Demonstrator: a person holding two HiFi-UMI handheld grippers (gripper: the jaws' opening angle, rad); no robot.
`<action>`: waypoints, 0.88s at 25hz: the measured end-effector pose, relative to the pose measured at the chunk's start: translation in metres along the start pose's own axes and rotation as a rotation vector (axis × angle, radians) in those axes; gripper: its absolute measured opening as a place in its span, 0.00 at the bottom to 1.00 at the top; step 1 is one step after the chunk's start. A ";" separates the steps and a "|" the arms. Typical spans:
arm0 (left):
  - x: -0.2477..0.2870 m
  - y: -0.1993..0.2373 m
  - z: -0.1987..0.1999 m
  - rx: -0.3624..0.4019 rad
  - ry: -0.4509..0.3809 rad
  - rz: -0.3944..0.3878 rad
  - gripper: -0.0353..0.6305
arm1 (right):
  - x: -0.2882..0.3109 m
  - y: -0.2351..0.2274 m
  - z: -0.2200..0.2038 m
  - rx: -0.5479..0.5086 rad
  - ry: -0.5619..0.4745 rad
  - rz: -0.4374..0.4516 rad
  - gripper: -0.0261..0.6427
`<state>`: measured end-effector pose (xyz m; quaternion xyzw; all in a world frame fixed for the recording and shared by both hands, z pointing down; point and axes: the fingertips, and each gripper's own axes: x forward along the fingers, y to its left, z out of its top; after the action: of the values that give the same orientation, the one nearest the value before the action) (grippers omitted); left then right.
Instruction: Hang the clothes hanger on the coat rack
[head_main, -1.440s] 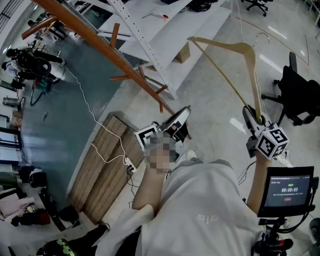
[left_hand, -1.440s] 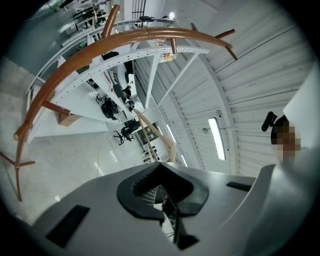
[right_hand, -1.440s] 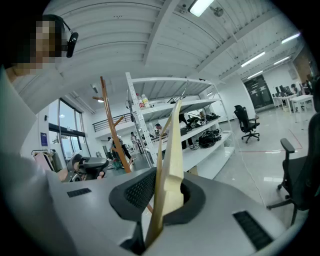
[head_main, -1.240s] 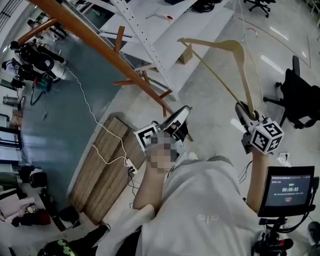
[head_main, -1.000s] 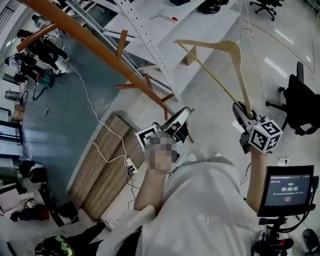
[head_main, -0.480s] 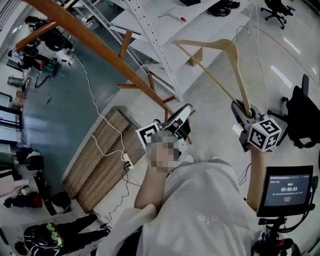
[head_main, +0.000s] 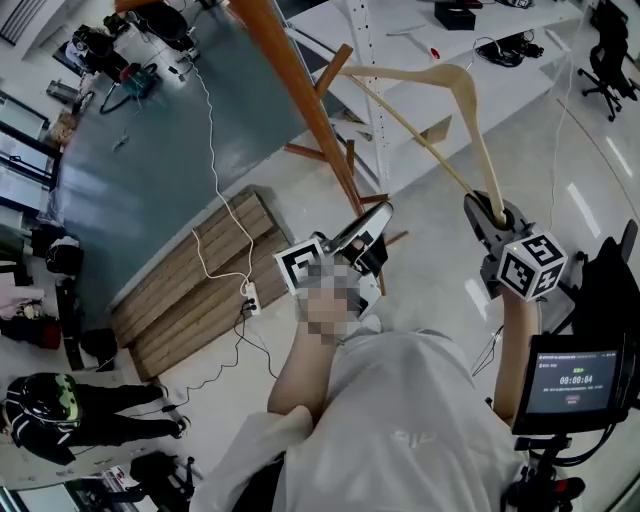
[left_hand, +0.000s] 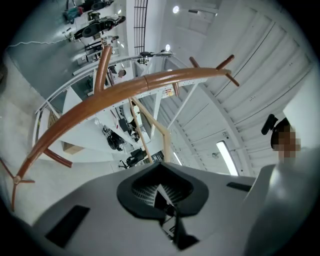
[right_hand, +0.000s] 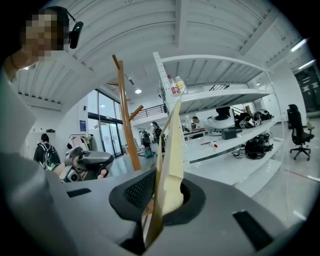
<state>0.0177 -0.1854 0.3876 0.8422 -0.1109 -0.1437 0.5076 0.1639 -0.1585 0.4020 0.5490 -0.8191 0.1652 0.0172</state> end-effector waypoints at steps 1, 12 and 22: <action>-0.004 -0.001 0.003 0.003 -0.018 0.007 0.06 | 0.006 0.004 0.004 -0.013 0.004 0.015 0.10; -0.051 0.000 0.037 0.028 -0.151 0.049 0.06 | 0.059 0.044 0.024 -0.112 0.037 0.119 0.10; -0.078 0.001 0.041 0.020 -0.208 0.077 0.06 | 0.075 0.072 0.024 -0.189 0.074 0.165 0.10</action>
<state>-0.0693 -0.1938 0.3806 0.8228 -0.1966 -0.2098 0.4902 0.0729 -0.2079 0.3772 0.4692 -0.8723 0.1081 0.0855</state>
